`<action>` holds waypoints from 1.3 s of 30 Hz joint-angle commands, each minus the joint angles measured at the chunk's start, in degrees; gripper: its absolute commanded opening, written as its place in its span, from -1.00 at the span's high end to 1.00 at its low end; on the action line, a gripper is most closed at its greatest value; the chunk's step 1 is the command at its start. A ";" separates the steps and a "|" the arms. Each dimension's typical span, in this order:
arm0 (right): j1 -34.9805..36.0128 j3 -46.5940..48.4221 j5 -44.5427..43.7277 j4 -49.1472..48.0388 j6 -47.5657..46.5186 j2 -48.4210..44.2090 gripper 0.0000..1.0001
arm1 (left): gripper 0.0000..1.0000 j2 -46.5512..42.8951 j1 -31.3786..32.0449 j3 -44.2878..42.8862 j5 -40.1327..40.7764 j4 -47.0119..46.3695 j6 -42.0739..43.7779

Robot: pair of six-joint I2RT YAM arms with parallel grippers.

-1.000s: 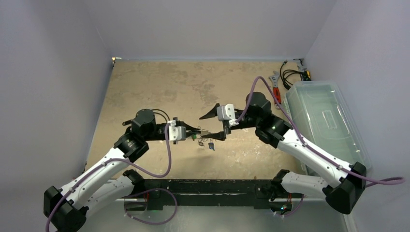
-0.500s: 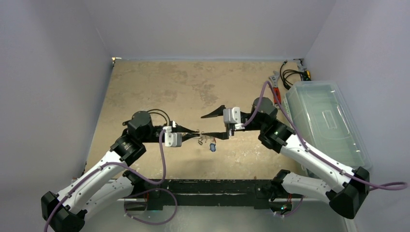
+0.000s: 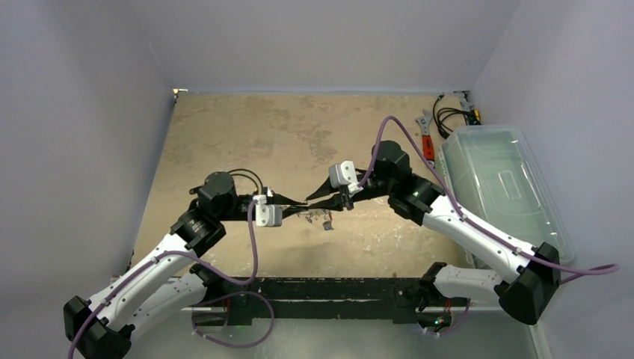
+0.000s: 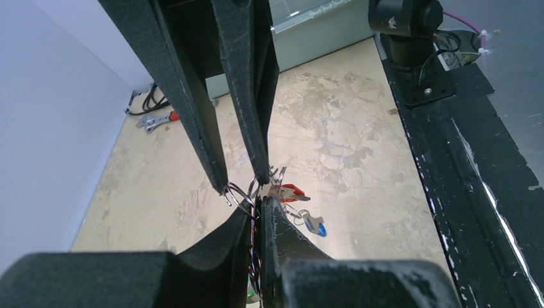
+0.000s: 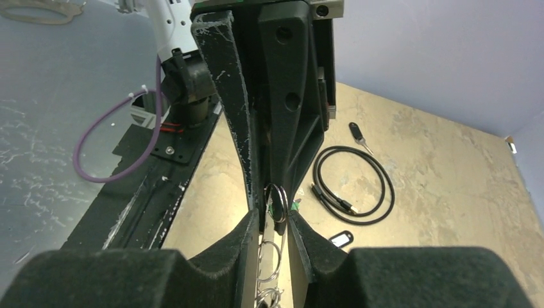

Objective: Put the keys on the keyring

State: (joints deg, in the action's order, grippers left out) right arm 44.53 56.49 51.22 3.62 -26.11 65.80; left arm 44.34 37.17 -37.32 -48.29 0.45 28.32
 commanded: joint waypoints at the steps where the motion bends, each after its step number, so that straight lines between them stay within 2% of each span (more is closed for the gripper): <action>1: 0.11 2.60 3.09 1.85 -0.98 0.21 0.49 | 1.00 -0.66 0.10 -1.35 1.75 -2.47 1.15; 16: 0.10 3.34 3.48 3.59 -1.37 2.76 0.57 | 1.00 -0.79 0.05 -1.87 4.26 -2.68 0.22; 23: 0.11 4.23 2.59 4.95 -1.75 4.50 0.99 | 1.00 -0.74 -0.01 -1.97 4.97 -2.99 -0.43; 27: 0.19 4.17 2.07 4.50 -2.14 4.28 1.00 | 0.99 -0.82 -0.01 -1.97 5.40 -3.24 -0.74; 33: 0.20 3.23 0.11 2.15 -1.57 2.74 1.00 | 0.40 -1.09 0.01 -1.64 5.53 -3.56 -0.84; 36: 0.20 2.85 -0.68 1.22 -1.03 2.20 1.00 | 0.30 -1.18 -0.01 -1.44 5.36 -3.94 -0.98; 39: 0.20 2.75 -1.26 0.94 -0.95 2.14 1.00 | 0.29 -1.05 0.01 -1.35 5.13 -4.22 -1.20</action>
State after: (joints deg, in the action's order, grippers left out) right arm 44.36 58.78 50.89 6.92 -27.40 69.91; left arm 43.81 37.21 -37.32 -43.00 -0.45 27.81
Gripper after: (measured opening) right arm 0.011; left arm 0.350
